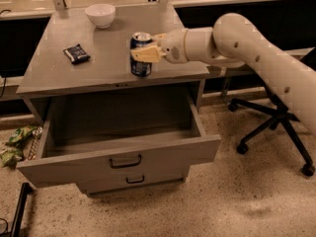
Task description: Place pepsi can into top drawer
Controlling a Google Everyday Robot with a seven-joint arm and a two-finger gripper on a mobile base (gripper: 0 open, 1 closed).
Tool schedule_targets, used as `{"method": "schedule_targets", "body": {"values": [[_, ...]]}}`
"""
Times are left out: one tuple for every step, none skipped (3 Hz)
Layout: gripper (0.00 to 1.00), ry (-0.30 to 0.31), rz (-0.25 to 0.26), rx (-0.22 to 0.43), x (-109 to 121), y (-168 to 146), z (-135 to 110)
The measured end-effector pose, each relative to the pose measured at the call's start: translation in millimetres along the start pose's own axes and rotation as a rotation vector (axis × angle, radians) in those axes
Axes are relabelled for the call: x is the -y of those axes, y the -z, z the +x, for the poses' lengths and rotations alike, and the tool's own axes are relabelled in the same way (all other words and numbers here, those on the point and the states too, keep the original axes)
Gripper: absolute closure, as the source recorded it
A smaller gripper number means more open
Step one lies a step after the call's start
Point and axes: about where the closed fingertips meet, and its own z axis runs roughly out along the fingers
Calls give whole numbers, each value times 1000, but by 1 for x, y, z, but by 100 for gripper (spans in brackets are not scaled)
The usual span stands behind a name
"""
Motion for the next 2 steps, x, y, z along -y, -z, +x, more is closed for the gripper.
{"method": "schedule_targets", "body": {"values": [[100, -33, -21, -21, -33, 32, 12], [100, -51, -21, -31, -68, 56, 16]]}}
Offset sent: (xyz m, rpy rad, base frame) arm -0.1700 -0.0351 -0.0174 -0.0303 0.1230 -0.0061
